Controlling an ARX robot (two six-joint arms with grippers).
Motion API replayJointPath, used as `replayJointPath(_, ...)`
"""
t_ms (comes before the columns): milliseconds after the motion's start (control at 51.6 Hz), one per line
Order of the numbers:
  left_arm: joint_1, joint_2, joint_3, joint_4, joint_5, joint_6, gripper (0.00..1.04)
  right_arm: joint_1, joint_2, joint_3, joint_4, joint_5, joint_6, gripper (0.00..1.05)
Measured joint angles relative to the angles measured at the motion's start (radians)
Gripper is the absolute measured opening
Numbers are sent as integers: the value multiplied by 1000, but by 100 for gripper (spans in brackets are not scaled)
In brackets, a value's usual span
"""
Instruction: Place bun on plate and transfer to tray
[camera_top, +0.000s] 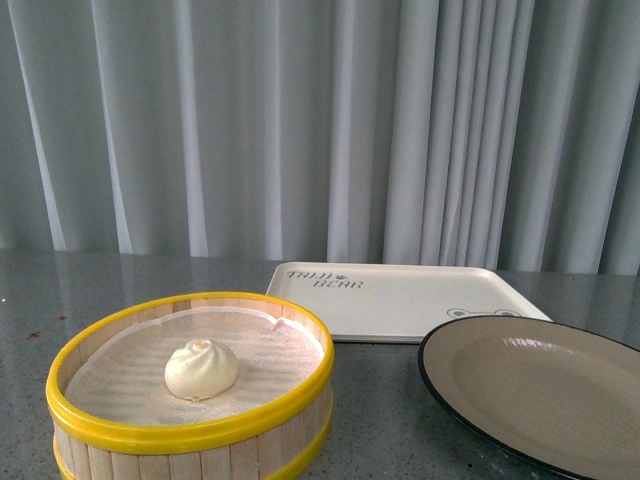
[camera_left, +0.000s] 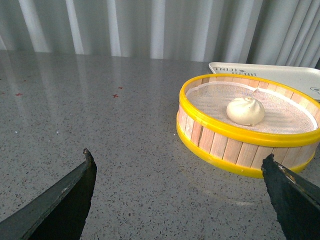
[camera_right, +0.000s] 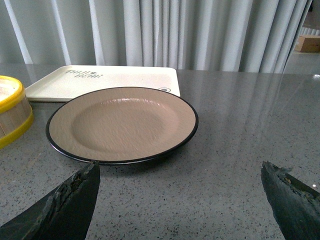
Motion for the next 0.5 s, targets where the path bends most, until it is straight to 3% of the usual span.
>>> replayJointPath(504,0,0,0,0,0,0,98,0,0,0,0,0,0,96)
